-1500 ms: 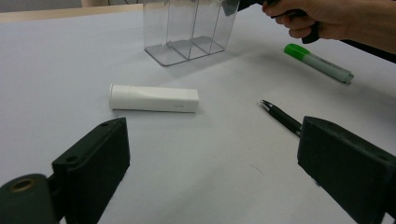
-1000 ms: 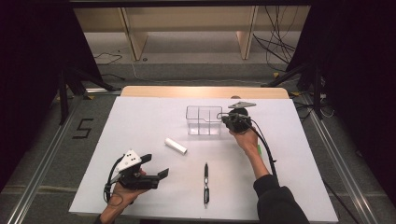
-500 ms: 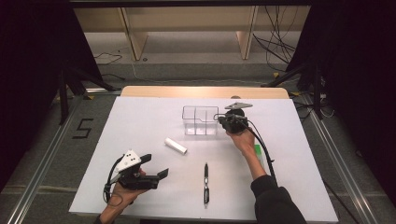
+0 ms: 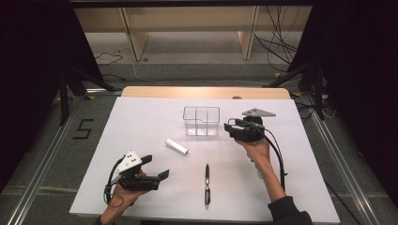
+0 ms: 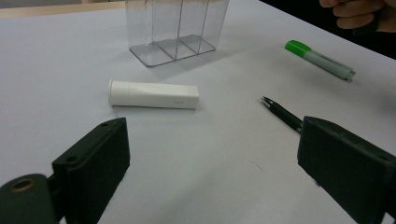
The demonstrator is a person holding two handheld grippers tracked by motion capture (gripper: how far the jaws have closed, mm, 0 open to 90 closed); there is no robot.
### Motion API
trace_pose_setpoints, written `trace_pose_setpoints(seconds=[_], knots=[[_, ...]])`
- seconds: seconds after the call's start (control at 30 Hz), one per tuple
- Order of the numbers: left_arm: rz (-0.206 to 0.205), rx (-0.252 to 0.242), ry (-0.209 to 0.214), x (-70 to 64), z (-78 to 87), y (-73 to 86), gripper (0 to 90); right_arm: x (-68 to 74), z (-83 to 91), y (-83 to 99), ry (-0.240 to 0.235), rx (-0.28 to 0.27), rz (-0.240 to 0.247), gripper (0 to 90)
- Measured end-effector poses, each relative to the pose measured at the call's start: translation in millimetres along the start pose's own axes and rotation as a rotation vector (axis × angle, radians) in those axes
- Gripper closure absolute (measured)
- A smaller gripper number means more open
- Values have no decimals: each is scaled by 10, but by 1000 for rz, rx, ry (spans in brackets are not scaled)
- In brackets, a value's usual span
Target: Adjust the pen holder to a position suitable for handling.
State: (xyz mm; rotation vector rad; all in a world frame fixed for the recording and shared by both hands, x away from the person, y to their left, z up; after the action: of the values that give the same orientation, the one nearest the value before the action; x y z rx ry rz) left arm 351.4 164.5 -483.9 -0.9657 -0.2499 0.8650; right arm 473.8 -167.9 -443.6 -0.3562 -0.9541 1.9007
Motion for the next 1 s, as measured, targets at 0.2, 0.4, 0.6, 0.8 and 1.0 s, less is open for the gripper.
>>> trace_pose_setpoints(seconds=[0.2,0.4,0.6,0.8,1.0], knots=[[1,-2,-2,3,6,0,90,226,153,212,-75,-16,-7,340],[3,-4,-3,7,18,-2,90,426,181,344,-96,35,41,285],[5,-8,-6,6,29,-2,90,614,234,403,-113,55,68,255],[12,-9,-7,19,29,-4,90,754,177,465,-133,82,104,247],[14,-8,-7,23,24,-7,90,912,120,538,-150,125,112,189]])
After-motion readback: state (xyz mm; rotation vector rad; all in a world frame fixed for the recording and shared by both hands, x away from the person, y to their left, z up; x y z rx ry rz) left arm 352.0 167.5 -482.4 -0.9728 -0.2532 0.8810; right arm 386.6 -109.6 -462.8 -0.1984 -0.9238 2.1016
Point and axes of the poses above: each handheld gripper's, and its own axes: z roughly backward along the jaws, y roughly out of its underside, x roughly to its left, the point moved 4 cm from there along -z, roughly forward along the jaws, and after that the axes turned 10 degrees about x, right-handed, at the moved point
